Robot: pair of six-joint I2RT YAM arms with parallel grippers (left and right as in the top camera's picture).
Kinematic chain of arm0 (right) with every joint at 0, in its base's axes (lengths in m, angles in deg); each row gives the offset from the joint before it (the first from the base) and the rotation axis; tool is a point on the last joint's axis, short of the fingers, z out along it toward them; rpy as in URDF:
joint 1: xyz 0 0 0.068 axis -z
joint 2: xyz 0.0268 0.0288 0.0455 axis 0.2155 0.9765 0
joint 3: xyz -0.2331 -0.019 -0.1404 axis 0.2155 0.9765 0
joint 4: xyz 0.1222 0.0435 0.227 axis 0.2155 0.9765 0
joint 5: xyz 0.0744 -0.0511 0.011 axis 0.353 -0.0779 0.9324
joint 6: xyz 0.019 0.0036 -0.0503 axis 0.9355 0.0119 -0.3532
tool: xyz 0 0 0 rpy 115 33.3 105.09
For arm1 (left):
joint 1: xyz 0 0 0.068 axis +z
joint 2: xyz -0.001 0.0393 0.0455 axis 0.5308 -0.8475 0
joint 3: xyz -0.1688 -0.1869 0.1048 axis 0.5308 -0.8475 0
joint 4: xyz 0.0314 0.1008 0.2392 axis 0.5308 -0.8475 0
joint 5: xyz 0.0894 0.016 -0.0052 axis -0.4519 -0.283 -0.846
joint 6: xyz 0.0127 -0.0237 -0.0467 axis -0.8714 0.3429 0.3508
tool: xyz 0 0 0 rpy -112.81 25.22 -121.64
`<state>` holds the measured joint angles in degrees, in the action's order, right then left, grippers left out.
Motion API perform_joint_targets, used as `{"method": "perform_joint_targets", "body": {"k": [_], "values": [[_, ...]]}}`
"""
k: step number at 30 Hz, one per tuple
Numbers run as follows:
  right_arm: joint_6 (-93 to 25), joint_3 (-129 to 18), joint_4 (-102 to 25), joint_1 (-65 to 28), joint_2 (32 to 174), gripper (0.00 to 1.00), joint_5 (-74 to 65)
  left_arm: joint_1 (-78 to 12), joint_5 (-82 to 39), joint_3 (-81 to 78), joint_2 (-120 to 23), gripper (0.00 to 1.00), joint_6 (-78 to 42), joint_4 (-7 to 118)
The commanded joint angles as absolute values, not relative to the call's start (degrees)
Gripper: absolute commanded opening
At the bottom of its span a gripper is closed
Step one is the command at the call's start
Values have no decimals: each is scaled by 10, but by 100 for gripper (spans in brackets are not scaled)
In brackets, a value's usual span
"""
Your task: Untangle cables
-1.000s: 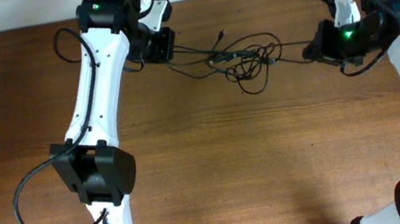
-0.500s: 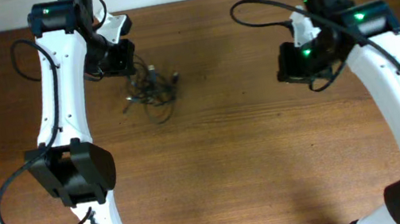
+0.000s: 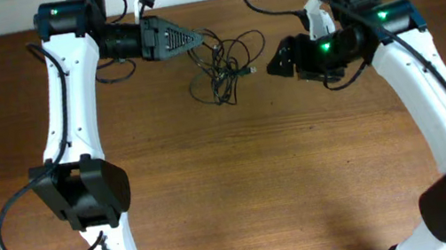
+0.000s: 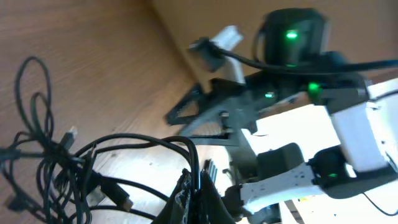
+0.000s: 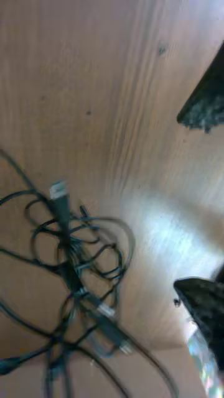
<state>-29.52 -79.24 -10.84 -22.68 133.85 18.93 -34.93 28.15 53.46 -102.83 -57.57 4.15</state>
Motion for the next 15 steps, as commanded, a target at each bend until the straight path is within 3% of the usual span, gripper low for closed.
{"method": "perform_joint_targets", "body": {"k": [1, 6, 15], "values": [[-275, -793, -134, -240, 1360, 73, 220, -361, 335, 543, -1025, 0, -577, 44], [-221, -792, -165, -276, 1402, 65, 213, -364, 411, 543, -1025, 0, -577, 51], [-147, -792, -248, -320, 1431, 60, 185, -364, 413, 543, -1025, 0, -474, 105]]}}
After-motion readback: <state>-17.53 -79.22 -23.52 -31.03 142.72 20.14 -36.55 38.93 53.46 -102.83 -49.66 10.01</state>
